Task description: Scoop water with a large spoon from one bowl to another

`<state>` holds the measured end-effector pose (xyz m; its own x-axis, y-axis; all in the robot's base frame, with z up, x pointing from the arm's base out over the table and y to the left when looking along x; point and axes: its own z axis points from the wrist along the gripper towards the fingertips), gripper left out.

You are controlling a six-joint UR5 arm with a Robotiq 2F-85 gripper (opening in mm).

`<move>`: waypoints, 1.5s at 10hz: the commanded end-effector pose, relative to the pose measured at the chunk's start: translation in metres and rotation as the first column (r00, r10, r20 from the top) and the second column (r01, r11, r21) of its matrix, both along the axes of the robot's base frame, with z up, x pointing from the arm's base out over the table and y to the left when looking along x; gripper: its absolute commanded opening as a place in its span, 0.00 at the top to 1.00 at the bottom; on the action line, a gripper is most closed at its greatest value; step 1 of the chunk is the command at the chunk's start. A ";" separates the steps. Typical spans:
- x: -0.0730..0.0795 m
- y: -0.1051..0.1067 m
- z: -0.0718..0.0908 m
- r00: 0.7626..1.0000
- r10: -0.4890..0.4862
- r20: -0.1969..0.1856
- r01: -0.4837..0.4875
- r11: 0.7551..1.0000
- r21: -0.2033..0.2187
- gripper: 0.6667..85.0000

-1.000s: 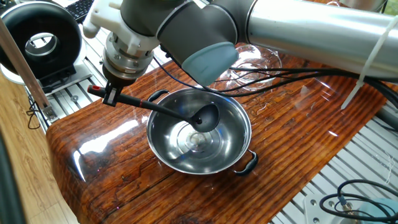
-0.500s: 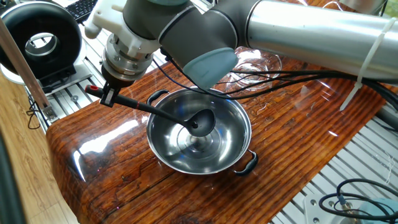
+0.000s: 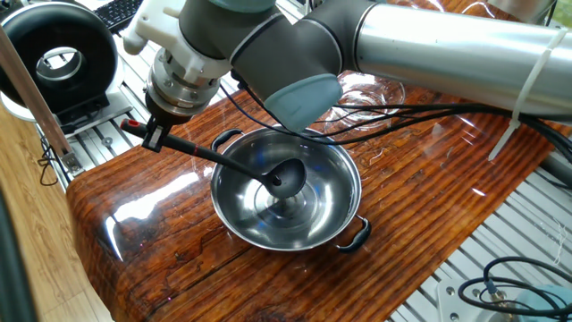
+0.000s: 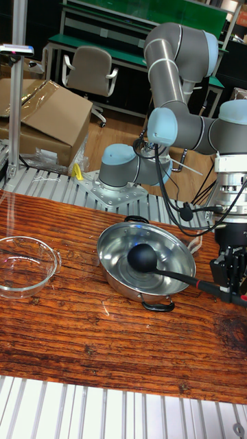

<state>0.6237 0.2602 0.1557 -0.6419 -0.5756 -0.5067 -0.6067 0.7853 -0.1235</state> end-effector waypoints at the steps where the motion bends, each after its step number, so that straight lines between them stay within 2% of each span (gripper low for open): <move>1: 0.000 -0.003 0.000 1.000 -0.020 -0.006 0.020 1.000 0.013 1.00; 3: 0.002 -0.008 0.000 0.999 -0.043 -0.002 0.043 0.999 0.005 1.00; 5: 0.006 -0.007 0.003 0.998 -0.062 0.007 0.061 0.998 0.022 1.00; 6: 0.000 0.000 0.004 0.995 -0.099 -0.028 0.100 0.992 0.074 1.00; 8: -0.006 0.006 0.003 0.992 -0.107 -0.067 0.115 0.984 0.133 1.00; 12: -0.015 0.013 0.000 0.993 -0.067 -0.097 0.085 0.978 0.193 1.00; 15: -0.019 0.005 -0.009 0.995 -0.036 -0.092 0.055 0.974 0.221 1.00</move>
<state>0.6084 0.2682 0.1500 -0.7151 -0.4388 -0.5441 -0.5599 0.8256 0.0701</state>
